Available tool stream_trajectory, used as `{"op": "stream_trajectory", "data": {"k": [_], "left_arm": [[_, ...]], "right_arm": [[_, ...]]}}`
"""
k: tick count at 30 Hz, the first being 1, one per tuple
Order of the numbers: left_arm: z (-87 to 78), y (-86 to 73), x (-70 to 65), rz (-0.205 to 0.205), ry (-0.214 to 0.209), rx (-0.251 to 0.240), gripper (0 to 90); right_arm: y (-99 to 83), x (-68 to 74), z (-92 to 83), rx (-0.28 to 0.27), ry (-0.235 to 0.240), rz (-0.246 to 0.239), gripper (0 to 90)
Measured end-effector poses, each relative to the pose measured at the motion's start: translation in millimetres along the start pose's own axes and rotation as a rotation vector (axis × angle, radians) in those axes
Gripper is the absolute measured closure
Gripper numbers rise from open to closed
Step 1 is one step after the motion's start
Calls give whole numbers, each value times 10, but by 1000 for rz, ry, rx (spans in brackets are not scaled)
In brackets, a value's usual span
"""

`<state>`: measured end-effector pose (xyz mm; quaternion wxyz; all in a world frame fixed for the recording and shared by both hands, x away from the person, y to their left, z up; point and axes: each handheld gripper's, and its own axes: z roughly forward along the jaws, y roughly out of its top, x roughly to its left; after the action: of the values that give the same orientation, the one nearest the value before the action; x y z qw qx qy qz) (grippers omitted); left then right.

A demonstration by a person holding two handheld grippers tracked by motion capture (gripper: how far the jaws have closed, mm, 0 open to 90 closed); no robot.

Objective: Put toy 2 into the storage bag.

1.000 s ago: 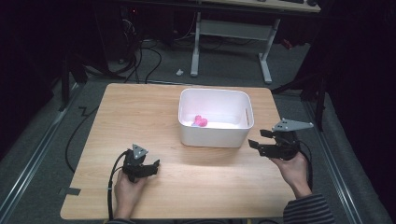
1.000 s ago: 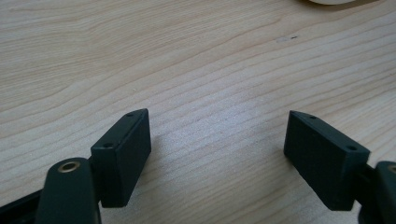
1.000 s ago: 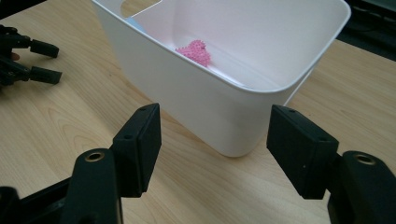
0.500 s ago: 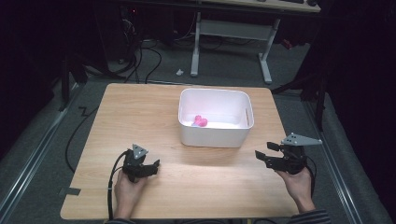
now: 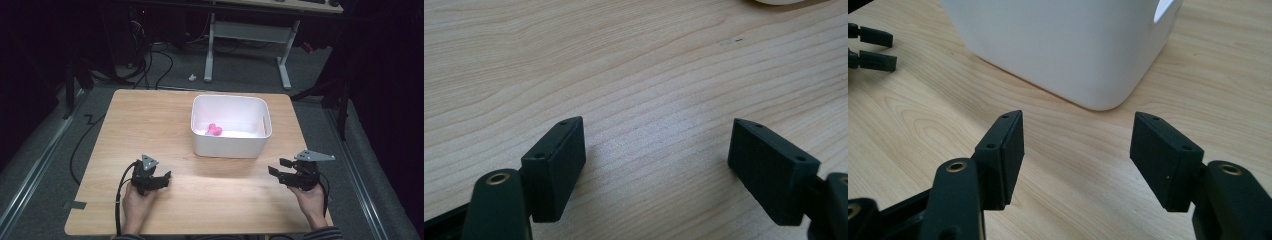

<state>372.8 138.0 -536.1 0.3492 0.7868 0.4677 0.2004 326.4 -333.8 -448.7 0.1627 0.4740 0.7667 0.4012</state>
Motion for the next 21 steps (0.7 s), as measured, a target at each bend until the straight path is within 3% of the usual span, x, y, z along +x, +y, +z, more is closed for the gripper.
{"op": "stream_trajectory", "data": {"k": [6,21], "left_arm": [[2,0,-2,-3,0,-2,234],[0,0,0,1,0,0,233]], "right_arm": [[-39,18,135,22,3,-9,392],[-207,-22,421,58,-15,36,388]]}}
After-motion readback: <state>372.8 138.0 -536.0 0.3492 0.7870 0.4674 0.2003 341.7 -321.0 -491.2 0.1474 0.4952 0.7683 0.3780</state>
